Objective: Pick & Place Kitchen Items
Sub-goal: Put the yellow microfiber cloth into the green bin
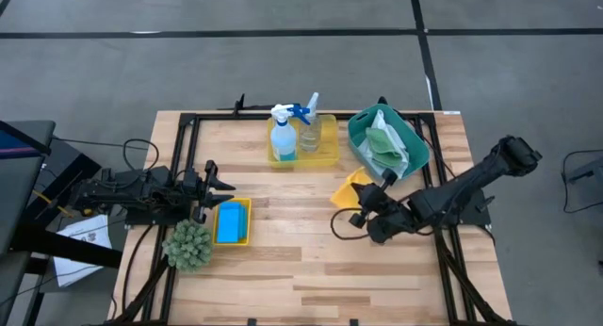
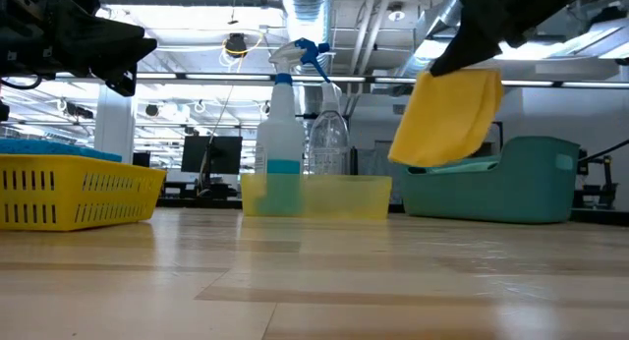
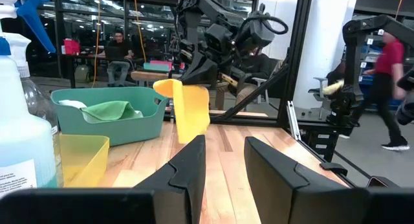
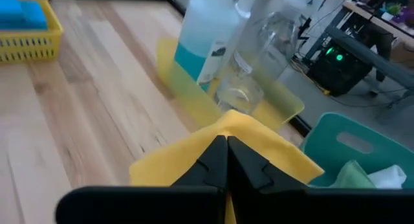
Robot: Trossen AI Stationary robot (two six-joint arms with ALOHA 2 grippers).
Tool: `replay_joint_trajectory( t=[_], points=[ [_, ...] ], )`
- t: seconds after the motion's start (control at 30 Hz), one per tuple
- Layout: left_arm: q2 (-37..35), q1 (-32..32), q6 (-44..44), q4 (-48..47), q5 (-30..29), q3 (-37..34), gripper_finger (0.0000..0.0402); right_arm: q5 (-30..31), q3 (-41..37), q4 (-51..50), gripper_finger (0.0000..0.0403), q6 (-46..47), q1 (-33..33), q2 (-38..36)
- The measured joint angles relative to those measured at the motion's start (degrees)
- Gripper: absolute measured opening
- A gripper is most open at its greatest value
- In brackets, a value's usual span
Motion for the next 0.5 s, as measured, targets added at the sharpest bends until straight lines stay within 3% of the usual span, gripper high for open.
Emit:
replay_joint_trajectory(
  t=[0.23,0.5],
  points=[
    [0.02,-0.02,0.0,-0.02,0.0,0.0,0.0104,-6.94,-0.06,-0.52,0.0,-4.36,-4.41,-1.31],
    [0.02,-0.01,0.02,-0.01,-0.02,0.0,0.0104,-7.18,-0.02,-3.13,0.0,-7.07,-7.83,-7.97]
  ],
)
